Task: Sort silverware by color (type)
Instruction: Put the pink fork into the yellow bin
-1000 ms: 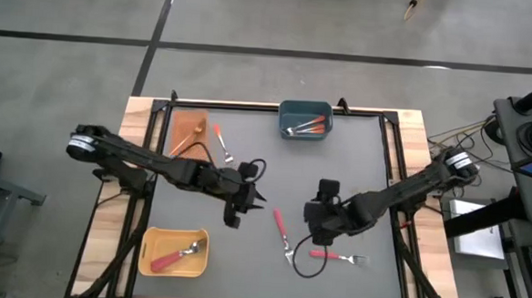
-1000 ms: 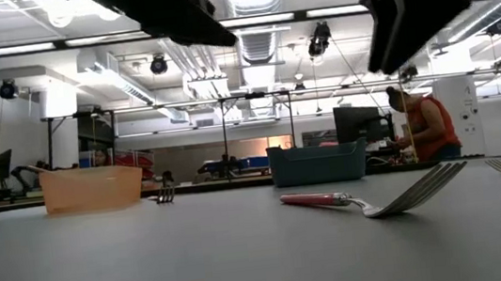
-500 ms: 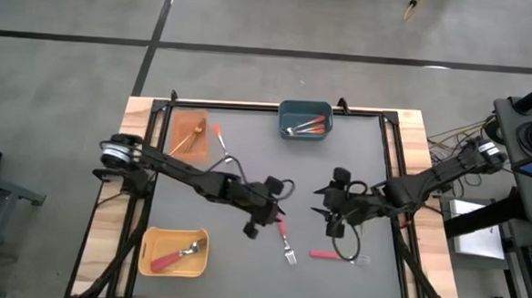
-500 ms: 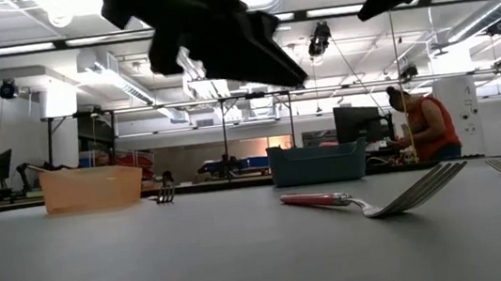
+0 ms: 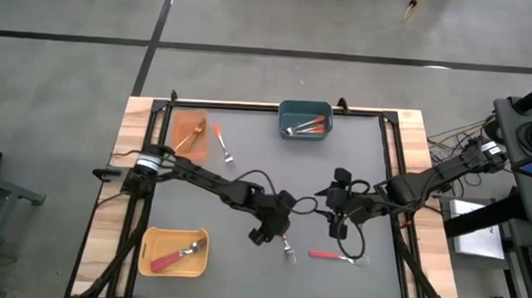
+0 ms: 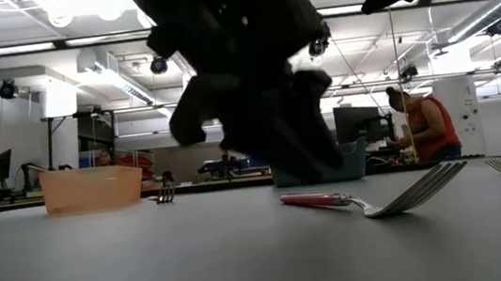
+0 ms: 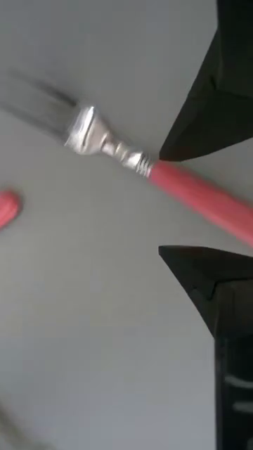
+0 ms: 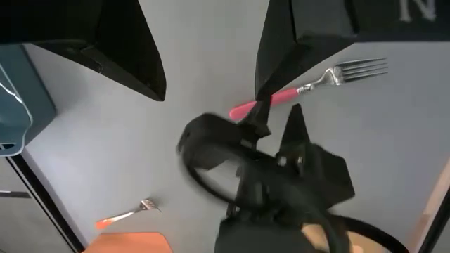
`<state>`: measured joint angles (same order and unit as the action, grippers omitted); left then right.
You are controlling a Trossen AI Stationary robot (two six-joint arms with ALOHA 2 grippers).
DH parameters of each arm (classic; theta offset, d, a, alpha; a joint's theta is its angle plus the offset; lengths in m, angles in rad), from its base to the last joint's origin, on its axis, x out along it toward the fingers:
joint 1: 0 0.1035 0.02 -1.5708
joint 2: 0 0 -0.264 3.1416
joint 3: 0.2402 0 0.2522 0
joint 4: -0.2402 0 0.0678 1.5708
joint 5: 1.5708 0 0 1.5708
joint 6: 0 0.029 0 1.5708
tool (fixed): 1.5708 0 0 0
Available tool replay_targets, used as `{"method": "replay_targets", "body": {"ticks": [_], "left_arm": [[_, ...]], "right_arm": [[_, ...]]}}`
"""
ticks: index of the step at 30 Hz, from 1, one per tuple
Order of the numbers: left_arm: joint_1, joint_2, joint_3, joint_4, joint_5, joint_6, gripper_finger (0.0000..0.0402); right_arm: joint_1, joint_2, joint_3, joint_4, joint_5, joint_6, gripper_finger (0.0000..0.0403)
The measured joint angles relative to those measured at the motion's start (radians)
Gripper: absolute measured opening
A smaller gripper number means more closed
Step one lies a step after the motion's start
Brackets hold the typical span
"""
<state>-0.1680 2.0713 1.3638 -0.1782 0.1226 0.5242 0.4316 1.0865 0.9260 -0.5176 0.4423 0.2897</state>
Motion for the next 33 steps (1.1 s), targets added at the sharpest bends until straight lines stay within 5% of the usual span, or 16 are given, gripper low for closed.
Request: {"method": "replay_targets", "body": {"ticks": [17,33], "left_arm": [[0.065,0.109,0.02,0.046,0.242,-0.048,0.0172],[0.067,0.112,0.019,0.058,0.232,-0.065,0.0024]], "right_arm": [[0.0,0.024,-0.001,0.003,0.004,0.026,0.021],[0.0,0.03,-0.001,0.01,0.03,0.014,0.021]]}}
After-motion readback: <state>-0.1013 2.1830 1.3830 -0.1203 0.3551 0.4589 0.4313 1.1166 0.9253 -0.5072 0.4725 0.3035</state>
